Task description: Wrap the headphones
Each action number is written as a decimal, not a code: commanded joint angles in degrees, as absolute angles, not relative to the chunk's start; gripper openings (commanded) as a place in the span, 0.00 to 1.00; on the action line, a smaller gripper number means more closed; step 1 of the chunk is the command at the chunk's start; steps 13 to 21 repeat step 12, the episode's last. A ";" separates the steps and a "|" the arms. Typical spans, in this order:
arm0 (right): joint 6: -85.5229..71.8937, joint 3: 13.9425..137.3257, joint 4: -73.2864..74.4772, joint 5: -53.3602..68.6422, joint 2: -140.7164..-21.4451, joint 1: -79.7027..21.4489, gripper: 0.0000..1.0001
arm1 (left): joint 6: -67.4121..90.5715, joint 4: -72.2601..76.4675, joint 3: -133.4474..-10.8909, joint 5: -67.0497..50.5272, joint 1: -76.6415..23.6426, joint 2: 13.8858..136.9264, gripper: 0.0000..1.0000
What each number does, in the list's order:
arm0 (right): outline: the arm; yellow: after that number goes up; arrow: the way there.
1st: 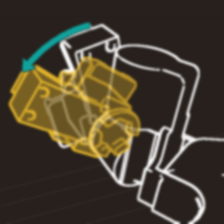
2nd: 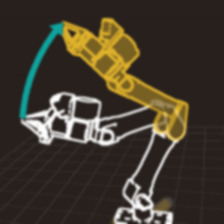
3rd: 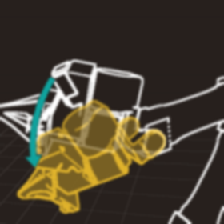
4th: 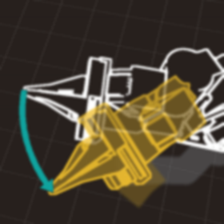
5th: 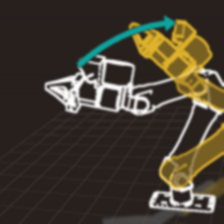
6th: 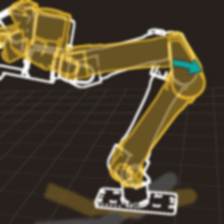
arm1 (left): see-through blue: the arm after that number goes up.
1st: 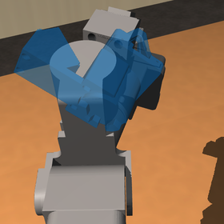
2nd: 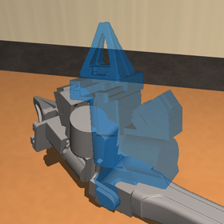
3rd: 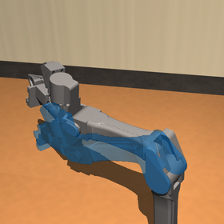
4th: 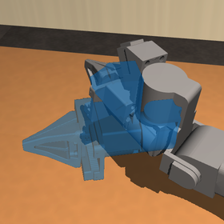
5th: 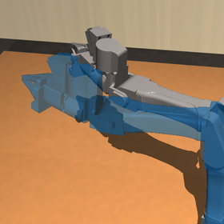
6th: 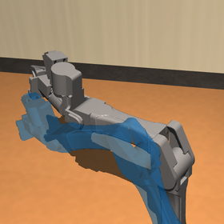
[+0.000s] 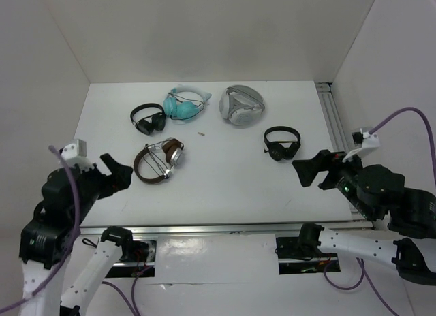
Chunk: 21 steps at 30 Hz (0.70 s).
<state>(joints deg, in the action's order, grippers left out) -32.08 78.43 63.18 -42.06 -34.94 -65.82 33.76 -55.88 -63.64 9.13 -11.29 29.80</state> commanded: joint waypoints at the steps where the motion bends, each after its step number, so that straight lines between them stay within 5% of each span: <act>1: -31.65 79.19 71.89 -40.35 -33.93 -61.55 1.00 | 31.55 -65.46 -67.67 8.70 -10.99 24.62 0.99; 21: -26.81 83.76 72.60 -33.58 -33.05 -53.79 1.00 | 37.00 -70.22 -69.52 12.74 -16.08 19.07 0.99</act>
